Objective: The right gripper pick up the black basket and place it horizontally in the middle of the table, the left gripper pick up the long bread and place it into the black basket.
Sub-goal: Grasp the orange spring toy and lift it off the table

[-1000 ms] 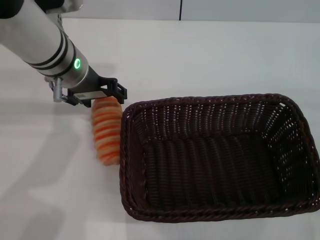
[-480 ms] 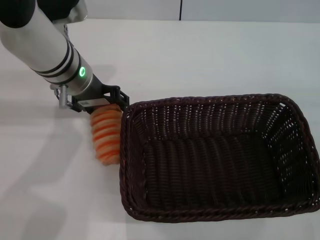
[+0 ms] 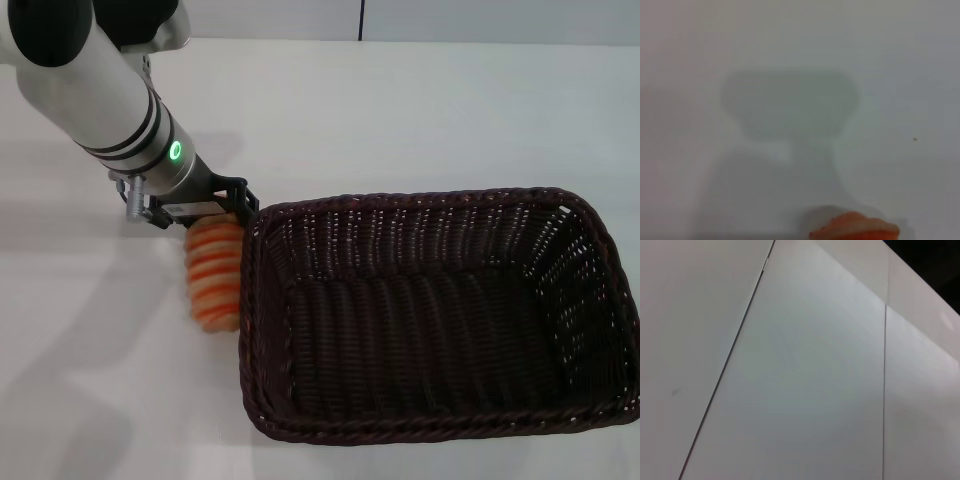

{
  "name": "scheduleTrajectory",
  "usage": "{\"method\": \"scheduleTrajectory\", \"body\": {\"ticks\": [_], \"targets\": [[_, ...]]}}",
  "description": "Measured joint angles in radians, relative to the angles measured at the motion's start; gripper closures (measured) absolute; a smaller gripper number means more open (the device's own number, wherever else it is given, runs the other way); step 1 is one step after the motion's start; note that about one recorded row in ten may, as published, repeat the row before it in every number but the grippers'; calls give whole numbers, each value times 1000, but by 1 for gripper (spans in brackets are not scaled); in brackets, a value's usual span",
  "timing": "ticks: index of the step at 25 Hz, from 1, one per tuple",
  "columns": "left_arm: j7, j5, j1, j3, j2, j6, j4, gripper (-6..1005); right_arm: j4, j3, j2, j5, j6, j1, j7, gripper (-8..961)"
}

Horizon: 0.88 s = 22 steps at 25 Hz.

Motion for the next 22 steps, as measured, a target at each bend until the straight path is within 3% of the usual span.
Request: {"method": "scheduleTrajectory", "body": {"ticks": [2,8,11,12,13,18,22], "targets": [[0,0,0,2,0,1,-2,248,0,1,0,-6,-8,-4,0,628],[1,0,6,13,0,6,-21,398,0,7,0,-22,-17,-13,10,628],[35,13,14,18,3,14,-81,433,4,7,0,-22,-11,-15,40,627],[91,35,28,16,5,25,-165,444,8,7,0,-22,-9,-15,48,627],[91,35,28,16,5,25,-165,452,13,7,0,-22,-6,-14,58,627],[279,28,52,-21,7,5,-383,492,15,6,2,-22,1,-7,65,627],[415,-21,18,-24,4,-176,-587,515,2,7,1,-22,5,-1,60,628]]}}
